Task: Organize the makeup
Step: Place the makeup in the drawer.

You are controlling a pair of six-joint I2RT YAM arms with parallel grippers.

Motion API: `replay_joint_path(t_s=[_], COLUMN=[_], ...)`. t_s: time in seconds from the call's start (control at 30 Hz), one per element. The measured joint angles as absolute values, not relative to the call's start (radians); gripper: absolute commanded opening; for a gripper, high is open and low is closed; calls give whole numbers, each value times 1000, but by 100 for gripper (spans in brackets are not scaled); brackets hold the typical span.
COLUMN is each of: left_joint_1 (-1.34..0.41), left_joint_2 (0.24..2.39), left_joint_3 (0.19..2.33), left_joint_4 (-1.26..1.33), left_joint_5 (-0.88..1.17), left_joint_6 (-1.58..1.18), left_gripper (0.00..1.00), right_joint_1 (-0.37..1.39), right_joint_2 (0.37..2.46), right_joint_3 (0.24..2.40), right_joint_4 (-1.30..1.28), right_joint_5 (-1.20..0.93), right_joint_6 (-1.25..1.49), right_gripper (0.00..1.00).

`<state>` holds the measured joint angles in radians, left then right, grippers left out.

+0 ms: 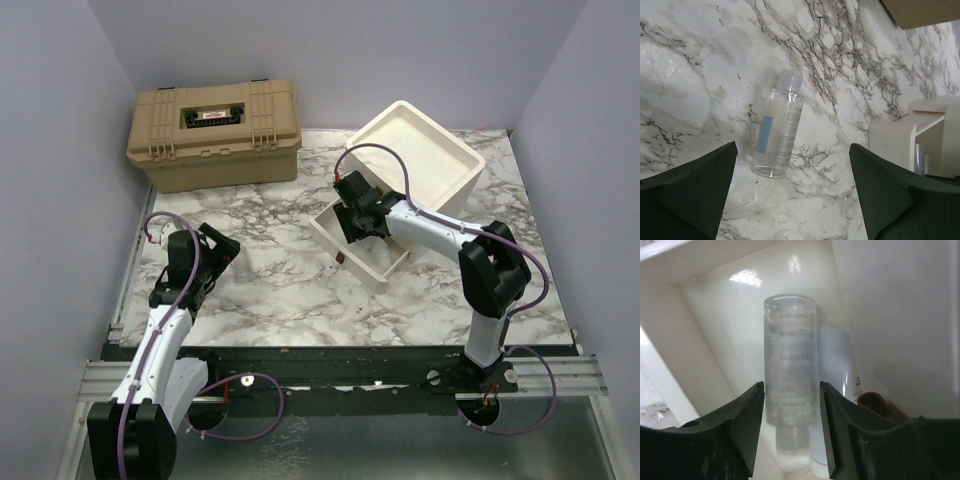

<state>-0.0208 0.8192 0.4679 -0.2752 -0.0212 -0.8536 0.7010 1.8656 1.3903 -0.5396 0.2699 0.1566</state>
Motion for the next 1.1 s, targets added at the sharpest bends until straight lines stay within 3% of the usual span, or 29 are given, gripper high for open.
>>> replay_joint_path(t_s=[0.5,0.67,0.93,1.1], left_joint_1=[-21,-21,-21,-25], left_joint_2=[838,850,952,1059], left_joint_3=[467,467,466,466], left_joint_4=[-270,-263,-255,-253], left_joint_5=[8,8,8,12], left_joint_6=[-856,-860,-836,-815], left_gripper=[96,96,74,71], right_joint_1=[701,701,702,702], right_joint_2=[1871,1814,1716,1716], right_joint_3=[1447,1443,1398,1398], right_joint_4=[-603,-582,-442,-402], right_joint_5=[270,184,-49,-145], right_joint_6=[174,227,334,378], right_gripper=[54,56,57,57])
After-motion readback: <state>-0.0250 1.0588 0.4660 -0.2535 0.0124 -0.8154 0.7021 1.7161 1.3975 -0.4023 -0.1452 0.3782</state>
